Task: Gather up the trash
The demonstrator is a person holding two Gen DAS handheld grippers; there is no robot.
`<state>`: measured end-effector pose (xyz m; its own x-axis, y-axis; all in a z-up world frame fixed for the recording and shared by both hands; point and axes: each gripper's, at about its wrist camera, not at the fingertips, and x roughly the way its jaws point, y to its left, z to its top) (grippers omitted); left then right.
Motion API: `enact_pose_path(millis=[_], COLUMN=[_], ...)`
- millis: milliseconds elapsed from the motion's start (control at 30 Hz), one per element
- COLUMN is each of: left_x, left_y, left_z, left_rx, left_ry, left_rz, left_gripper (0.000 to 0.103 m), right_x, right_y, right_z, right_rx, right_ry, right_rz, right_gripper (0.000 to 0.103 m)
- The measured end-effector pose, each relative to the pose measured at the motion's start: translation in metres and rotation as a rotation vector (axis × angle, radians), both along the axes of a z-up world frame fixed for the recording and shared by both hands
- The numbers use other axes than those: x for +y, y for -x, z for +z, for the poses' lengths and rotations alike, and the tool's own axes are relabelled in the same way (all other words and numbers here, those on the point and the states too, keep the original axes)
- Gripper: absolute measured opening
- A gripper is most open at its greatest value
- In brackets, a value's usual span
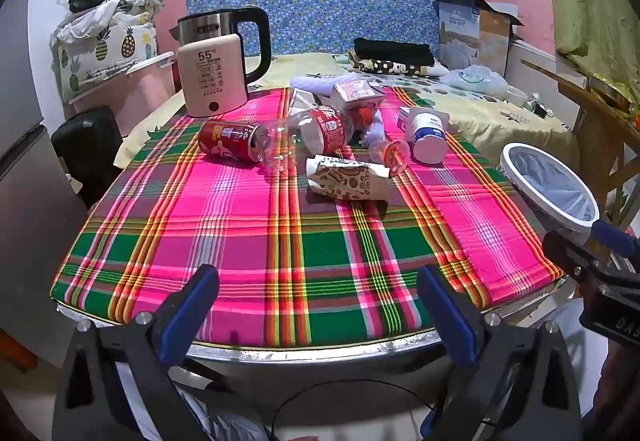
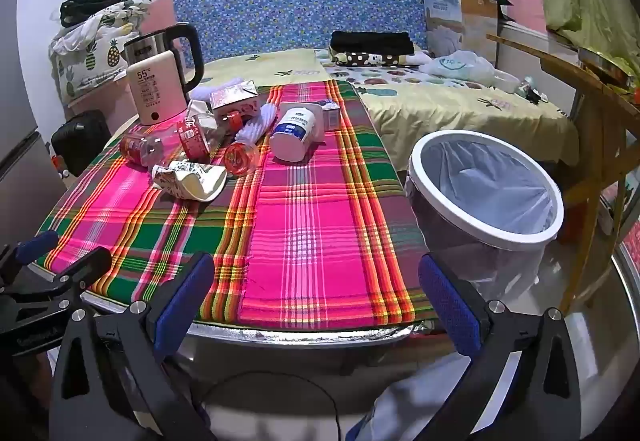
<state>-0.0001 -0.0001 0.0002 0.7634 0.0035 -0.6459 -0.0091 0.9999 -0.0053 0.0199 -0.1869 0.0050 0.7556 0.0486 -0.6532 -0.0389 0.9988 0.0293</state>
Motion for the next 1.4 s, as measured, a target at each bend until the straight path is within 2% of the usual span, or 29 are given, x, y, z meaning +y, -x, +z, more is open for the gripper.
enact_pose_path(millis=[1400], left_x=[0.0030], left_y=[0.0015], left_z=[0.0026], left_rx=[0.001], left_ry=[-0.004], left_rz=[0.000], left_gripper=[0.101], right_x=[-0.0003], right_y=[0.0008], right_z=[-0.0006], right_rx=[-0.003], right_ry=[-0.003], right_rz=[-0.001], right_gripper=[0.103])
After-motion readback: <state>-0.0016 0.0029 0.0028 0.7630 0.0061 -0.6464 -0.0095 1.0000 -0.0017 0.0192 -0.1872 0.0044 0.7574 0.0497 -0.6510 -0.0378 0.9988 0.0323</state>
